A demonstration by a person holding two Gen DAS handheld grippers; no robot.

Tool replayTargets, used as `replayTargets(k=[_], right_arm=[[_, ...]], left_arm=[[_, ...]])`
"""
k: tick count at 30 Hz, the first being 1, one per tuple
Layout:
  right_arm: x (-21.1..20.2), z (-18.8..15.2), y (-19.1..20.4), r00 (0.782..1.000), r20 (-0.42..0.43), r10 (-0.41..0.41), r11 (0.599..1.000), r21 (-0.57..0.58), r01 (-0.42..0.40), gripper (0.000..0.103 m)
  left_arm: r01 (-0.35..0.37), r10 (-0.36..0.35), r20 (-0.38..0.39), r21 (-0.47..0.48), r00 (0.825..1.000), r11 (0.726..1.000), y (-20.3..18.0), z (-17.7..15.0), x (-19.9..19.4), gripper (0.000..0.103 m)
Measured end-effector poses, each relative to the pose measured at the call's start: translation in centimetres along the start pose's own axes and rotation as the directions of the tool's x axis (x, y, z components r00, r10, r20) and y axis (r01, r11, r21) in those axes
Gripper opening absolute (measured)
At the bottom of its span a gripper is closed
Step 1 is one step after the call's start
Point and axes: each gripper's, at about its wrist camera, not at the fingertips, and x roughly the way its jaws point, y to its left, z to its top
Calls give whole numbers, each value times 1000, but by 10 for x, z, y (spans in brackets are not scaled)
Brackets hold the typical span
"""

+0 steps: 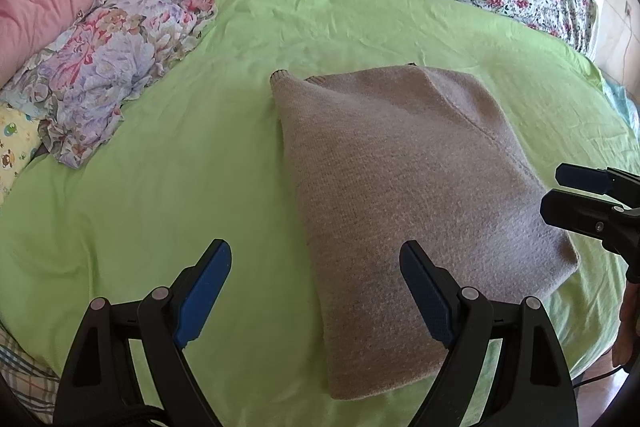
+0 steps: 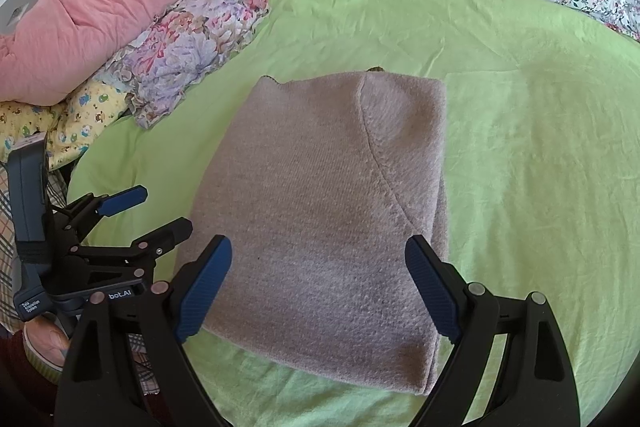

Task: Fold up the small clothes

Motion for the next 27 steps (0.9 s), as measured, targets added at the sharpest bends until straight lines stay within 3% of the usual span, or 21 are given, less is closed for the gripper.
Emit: replayTargets(k=[27], right_arm=[[-3, -2, -8, 1000, 10, -4, 1000, 22, 4, 89]], left_arm=[[-8, 8, 9, 11, 1000, 1000, -1, 3, -1, 87]])
